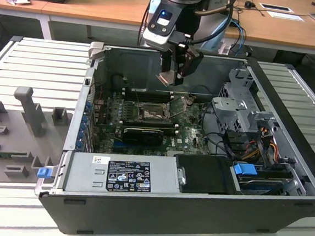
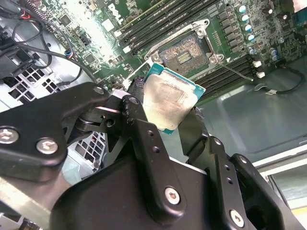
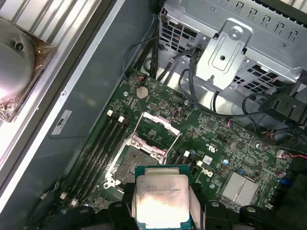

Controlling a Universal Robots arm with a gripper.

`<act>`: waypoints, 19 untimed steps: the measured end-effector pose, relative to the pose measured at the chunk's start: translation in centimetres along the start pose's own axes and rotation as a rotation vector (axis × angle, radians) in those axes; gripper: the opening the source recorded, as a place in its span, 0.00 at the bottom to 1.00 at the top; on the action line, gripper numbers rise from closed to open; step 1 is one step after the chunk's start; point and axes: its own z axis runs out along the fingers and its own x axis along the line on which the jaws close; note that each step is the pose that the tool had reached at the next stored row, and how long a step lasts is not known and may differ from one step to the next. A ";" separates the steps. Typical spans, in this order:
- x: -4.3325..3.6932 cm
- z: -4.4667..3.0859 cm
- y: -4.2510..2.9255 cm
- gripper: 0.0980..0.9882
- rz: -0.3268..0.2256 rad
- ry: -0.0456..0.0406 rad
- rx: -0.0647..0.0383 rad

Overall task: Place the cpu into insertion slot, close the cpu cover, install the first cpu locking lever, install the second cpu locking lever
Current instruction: 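Place the cpu into insertion slot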

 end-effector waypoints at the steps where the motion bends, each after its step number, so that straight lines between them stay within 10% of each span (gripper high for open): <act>1: 0.00 0.00 0.00 0.48 0.006 -0.0005 0.000; 19: 0.00 0.06 0.00 0.48 0.066 -0.0058 -0.001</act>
